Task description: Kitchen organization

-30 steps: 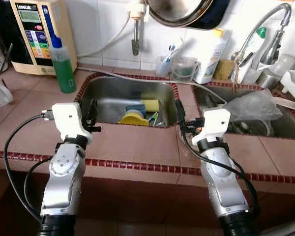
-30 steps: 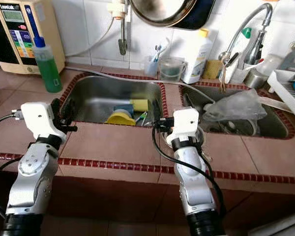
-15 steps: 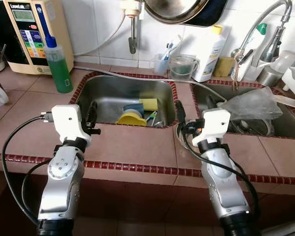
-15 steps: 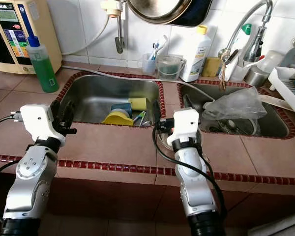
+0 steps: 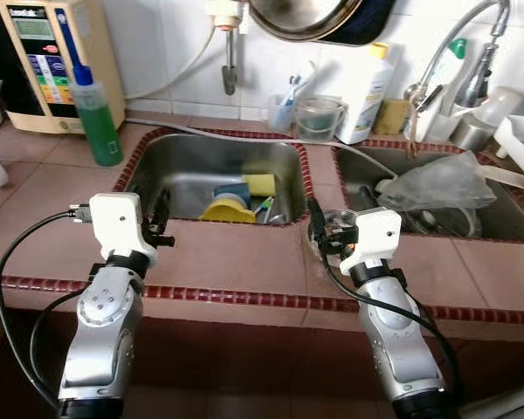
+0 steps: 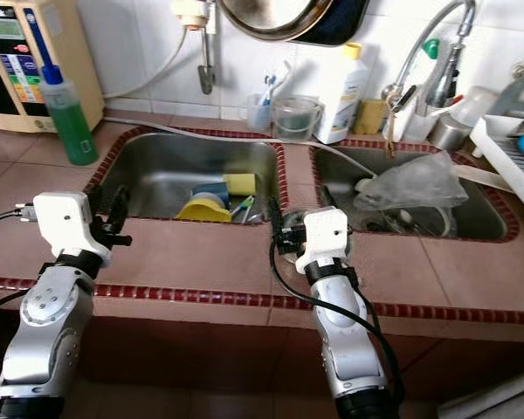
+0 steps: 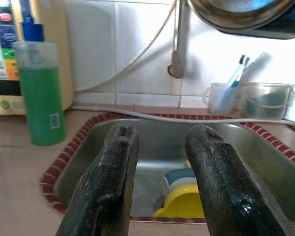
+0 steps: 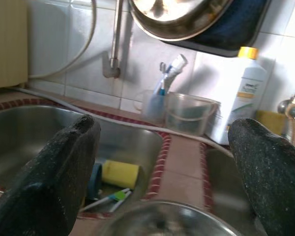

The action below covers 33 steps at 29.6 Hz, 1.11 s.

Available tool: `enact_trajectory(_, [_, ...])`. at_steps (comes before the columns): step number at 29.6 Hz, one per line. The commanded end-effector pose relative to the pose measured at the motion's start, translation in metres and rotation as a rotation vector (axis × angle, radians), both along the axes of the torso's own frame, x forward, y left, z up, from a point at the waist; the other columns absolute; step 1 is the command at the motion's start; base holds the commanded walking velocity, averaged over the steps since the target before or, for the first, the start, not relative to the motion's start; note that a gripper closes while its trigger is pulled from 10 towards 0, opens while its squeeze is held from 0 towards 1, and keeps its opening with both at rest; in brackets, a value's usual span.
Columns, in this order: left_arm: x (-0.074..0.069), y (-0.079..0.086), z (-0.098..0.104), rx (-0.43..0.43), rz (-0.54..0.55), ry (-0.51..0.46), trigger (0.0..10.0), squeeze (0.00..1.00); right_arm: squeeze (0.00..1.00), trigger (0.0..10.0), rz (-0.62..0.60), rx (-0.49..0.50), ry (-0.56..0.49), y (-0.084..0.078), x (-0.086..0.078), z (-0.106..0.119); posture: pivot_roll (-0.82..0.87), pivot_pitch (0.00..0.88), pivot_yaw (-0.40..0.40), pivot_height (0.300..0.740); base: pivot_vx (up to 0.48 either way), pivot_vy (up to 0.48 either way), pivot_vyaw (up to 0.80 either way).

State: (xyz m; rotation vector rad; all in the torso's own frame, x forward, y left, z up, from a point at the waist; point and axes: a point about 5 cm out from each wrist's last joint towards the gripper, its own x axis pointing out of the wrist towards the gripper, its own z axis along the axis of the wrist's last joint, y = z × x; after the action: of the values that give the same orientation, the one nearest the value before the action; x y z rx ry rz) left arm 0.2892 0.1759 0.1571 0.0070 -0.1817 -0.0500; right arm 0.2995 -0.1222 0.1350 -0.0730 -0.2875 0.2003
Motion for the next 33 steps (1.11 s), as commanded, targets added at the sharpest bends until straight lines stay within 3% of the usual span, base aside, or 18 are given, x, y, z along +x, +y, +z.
enact_trajectory(1, [-0.001,-0.007,0.002,-0.006,-0.025,-0.002,10.0,0.00,0.00,10.0,-0.005,-0.006,-0.010,-0.004,0.001,0.005,0.03,0.049,-0.043,0.740,0.000,-0.480,0.00])
enact_trajectory(15, [-0.002,-0.008,0.001,-0.014,-0.017,0.005,10.0,0.00,0.00,10.0,0.014,-0.012,-0.006,-0.003,0.001,0.005,0.03,0.039,-0.058,0.740,0.000,-0.445,0.00])
enact_trajectory(19, [-0.003,-0.008,0.002,-0.074,-0.024,-0.006,10.0,0.00,0.00,10.0,0.019,-0.014,-0.004,-0.003,0.000,0.005,0.03,0.037,-0.061,0.740,0.000,0.000,0.00])
enact_trajectory(29, [-0.008,-0.009,-0.003,-0.062,-0.028,0.014,10.0,0.00,0.00,10.0,0.049,-0.021,0.018,-0.002,-0.006,-0.002,0.03,0.041,-0.065,0.740,0.000,0.000,0.00])
enact_trajectory(33, [-0.013,-0.008,-0.010,-0.036,-0.037,0.023,10.0,0.00,0.00,10.0,0.114,-0.048,0.042,0.002,-0.014,-0.012,0.03,0.041,-0.065,0.740,0.000,0.000,0.00])
